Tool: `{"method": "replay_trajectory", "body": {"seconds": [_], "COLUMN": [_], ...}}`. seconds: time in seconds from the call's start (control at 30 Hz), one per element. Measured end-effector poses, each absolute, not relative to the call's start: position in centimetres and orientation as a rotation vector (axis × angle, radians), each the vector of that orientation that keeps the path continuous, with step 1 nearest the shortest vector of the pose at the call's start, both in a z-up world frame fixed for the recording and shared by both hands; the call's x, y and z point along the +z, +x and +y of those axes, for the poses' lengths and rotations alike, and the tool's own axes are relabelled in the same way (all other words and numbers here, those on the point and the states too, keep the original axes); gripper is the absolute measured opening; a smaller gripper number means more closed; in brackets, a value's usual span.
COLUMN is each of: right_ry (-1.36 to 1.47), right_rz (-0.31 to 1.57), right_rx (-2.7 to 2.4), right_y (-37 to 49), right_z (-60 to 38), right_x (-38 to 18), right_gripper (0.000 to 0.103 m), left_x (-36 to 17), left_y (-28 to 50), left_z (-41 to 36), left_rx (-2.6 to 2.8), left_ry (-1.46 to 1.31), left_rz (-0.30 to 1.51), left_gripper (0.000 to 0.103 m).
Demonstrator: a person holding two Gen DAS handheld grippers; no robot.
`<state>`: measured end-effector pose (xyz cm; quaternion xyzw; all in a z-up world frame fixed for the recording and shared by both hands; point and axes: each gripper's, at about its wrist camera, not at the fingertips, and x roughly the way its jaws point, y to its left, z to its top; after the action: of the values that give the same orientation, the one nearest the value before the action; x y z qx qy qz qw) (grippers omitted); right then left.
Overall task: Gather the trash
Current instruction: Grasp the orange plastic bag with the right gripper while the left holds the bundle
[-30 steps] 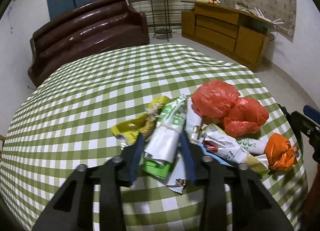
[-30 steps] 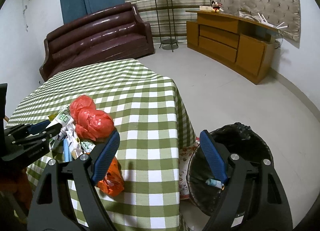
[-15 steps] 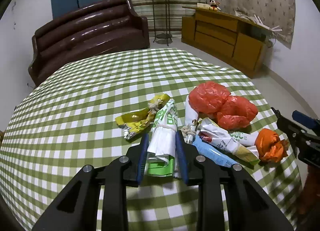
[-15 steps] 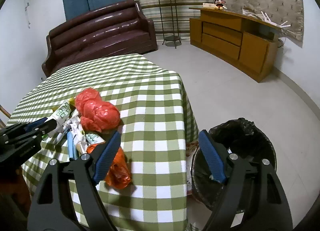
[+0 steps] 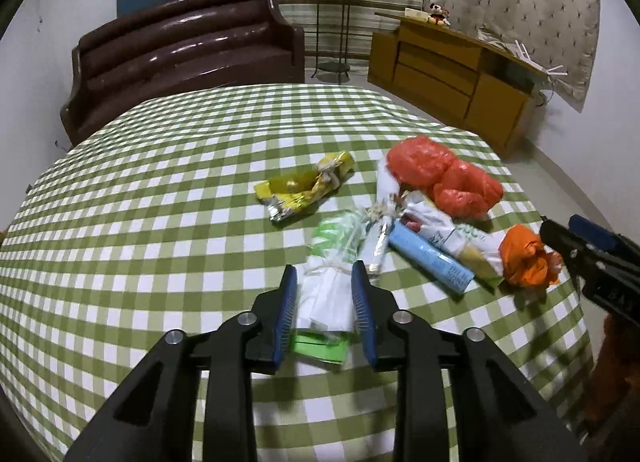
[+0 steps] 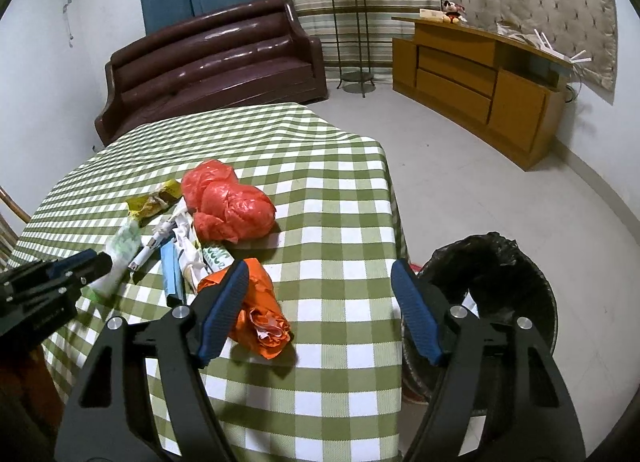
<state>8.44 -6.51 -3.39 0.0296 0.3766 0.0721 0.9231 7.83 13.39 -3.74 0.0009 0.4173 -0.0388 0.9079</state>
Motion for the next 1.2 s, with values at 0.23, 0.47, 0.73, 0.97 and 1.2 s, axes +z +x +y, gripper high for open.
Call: {"method": "replay_trajectory", "body": {"seconds": [0.23, 0.47, 0.73, 0.97, 1.2], "right_ry": [0.062, 0.061, 0.055, 0.017, -0.030], "right_rz": [0.780, 0.781, 0.776, 0.807, 0.845], "right_rx": [0.151, 0.158, 0.187, 0.202, 0.224], "right_y": [8.4, 8.5, 8.1, 8.5, 9.0], "right_z": [-6.3, -6.2, -5.6, -4.5, -3.3], "right_x": [-3.4, -3.3, -2.9, -4.0, -4.8], "right_gripper": [0.072, 0.072, 0.072, 0.072, 0.063], "left_x": [-4.1, -4.9, -5.1, -4.5, -4.4], "left_y": [8.8, 9.6, 8.6, 7.4, 6.8], "left_z": [13.9, 13.1, 13.6, 15.2, 16.4], "left_rx": [-0.086, -0.118, -0.114, -0.064, 0.005], "left_ry": [-0.006, 0.012, 0.017, 0.000, -0.013], "left_rz": [0.875, 0.915, 0.901, 0.875, 0.859], "left_gripper": [0.049, 0.038, 0.032, 0.031, 0.031]}}
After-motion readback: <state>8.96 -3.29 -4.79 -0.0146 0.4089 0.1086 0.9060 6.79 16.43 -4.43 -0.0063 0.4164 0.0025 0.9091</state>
